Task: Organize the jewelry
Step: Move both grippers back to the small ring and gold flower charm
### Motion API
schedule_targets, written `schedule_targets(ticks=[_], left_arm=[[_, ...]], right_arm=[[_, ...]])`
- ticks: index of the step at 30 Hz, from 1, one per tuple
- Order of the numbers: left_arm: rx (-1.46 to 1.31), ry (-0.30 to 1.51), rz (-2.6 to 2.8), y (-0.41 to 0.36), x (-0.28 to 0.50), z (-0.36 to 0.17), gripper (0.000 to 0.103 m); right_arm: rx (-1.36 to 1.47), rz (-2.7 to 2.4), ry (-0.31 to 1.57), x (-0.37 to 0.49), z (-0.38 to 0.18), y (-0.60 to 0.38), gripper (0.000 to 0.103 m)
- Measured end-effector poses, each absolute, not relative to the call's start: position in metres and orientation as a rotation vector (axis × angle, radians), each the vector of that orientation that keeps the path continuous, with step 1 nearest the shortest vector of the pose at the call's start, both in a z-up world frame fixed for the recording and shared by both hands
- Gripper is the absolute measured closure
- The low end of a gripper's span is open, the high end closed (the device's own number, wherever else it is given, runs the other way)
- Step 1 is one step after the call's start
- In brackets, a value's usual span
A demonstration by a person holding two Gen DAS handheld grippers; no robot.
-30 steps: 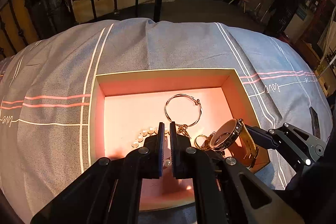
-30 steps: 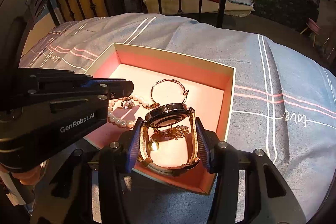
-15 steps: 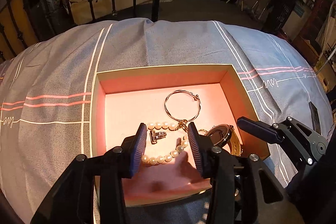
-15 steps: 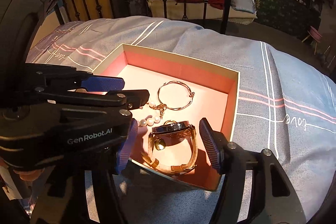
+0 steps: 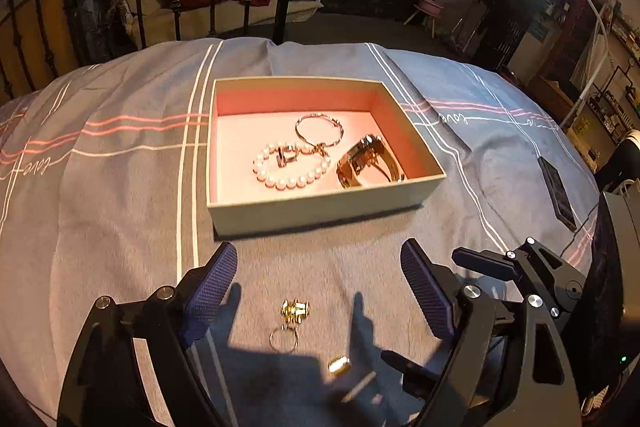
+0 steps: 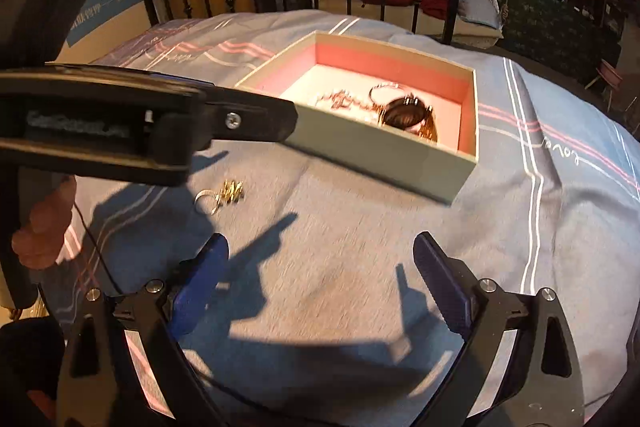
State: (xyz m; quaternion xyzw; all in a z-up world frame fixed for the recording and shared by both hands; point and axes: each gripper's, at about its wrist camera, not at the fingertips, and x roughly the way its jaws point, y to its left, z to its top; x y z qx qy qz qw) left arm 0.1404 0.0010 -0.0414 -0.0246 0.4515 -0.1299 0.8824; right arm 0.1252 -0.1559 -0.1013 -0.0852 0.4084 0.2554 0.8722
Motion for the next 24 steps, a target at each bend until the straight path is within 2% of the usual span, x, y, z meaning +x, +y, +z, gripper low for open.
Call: schedule_targets(ticks=[3, 6, 9, 13, 15, 19, 24], left_arm=[[-0.002, 0.953, -0.235, 0.005, 0.117, -0.061, 0.022], [0.005, 0.984, -0.226, 0.012, 0.111, -0.078, 0.024], [0.009, 0.993, -0.225, 0.015, 0.112, -0.086, 0.031], [0.079, 0.983, -0.227, 0.008, 0.115, -0.09, 0.05], [0.107, 0.973, -0.215, 0.004, 0.115, -0.091, 0.055], [0.115, 0.96, -0.218, 0.006, 0.113, -0.091, 0.085], [0.064, 0.957, -0.238, 0.017, 0.111, -0.088, 0.086]], right_arm=[[-0.18, 0.533, 0.888, 0.109, -0.115, -0.156, 0.011], [-0.174, 0.544, 0.888, 0.102, -0.118, -0.156, 0.018], [-0.174, 0.554, 0.891, 0.102, -0.117, -0.154, 0.022], [-0.173, 0.552, 0.889, 0.102, -0.118, -0.153, 0.022], [-0.174, 0.55, 0.889, 0.101, -0.118, -0.153, 0.022], [-0.173, 0.561, 0.89, 0.102, -0.117, -0.149, 0.022], [-0.198, 0.611, 0.891, 0.104, -0.117, -0.135, 0.024]])
